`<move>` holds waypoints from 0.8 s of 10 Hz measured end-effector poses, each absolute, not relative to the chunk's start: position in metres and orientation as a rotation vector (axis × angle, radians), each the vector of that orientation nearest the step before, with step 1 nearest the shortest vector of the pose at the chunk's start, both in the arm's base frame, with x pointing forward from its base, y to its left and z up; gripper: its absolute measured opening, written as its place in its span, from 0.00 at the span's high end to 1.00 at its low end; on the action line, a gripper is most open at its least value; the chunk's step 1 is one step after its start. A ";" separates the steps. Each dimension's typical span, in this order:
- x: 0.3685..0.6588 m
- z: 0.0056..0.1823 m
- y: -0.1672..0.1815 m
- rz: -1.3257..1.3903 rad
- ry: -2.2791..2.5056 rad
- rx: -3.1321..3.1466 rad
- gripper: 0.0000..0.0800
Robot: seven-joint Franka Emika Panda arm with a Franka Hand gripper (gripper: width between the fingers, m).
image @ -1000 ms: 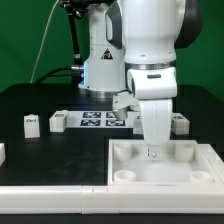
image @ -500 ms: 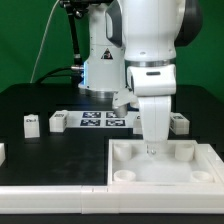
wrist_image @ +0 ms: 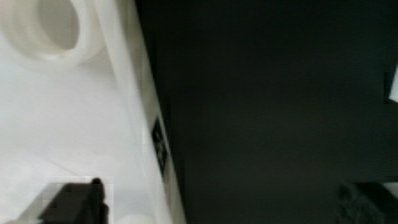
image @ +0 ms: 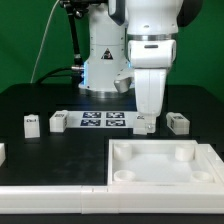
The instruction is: Assemble one leg
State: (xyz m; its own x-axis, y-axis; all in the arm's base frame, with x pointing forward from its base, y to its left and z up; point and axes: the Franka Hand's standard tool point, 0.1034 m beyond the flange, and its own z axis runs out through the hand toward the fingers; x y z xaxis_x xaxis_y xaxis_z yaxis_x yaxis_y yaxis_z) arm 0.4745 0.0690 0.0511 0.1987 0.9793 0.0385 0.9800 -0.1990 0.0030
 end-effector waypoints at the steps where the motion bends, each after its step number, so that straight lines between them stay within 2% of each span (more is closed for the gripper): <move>1: 0.474 0.051 0.069 -0.049 -1.952 -2.432 0.19; 5: 0.473 0.050 0.070 -0.041 -1.540 -2.704 0.19; 8: 0.451 0.047 0.085 -0.052 -0.861 -2.975 0.19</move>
Offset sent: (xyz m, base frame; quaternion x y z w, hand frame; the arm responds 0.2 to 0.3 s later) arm 0.0000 0.0000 0.0000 0.0000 0.0000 0.2377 0.9713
